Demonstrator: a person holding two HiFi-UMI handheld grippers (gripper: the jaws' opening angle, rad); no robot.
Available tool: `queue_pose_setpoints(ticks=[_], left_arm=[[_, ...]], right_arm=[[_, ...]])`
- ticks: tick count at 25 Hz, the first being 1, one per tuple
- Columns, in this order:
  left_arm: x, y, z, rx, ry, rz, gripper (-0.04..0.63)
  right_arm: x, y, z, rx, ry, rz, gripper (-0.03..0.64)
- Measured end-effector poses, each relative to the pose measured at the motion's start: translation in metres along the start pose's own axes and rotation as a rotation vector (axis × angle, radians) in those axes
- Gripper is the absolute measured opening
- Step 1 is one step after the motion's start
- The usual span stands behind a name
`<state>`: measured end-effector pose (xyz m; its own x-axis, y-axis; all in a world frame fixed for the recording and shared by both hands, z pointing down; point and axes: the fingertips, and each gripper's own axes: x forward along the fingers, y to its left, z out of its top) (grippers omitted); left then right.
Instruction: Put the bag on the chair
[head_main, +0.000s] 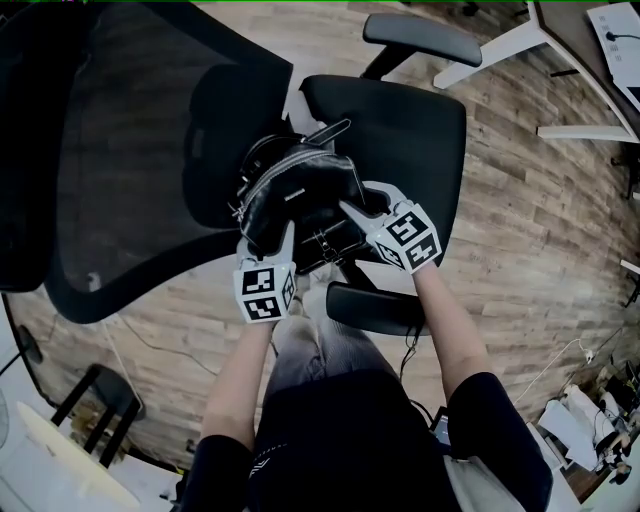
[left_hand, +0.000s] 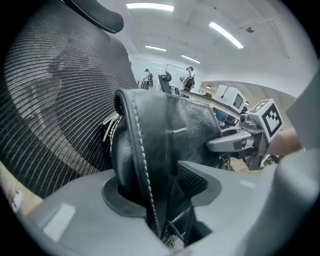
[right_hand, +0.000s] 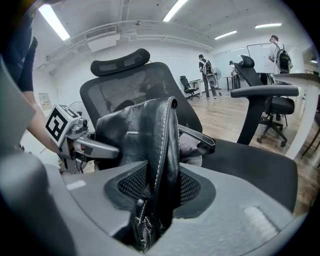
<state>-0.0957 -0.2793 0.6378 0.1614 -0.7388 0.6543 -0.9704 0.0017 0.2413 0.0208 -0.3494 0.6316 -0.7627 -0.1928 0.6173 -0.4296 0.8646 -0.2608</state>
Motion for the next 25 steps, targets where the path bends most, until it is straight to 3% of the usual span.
queue_pose_setpoints(ticks=[8,25], left_arm=[[-0.011,0.004,-0.001,0.01,-0.009,0.006,0.252],[-0.063,0.011,-0.002,0.053,-0.018,-0.025,0.23]], right_arm=[[-0.013,-0.01,0.002,-0.005,0.008,-0.073,0.186],[-0.073,0.006,0.012,-0.005,-0.028,-0.225,0.155]])
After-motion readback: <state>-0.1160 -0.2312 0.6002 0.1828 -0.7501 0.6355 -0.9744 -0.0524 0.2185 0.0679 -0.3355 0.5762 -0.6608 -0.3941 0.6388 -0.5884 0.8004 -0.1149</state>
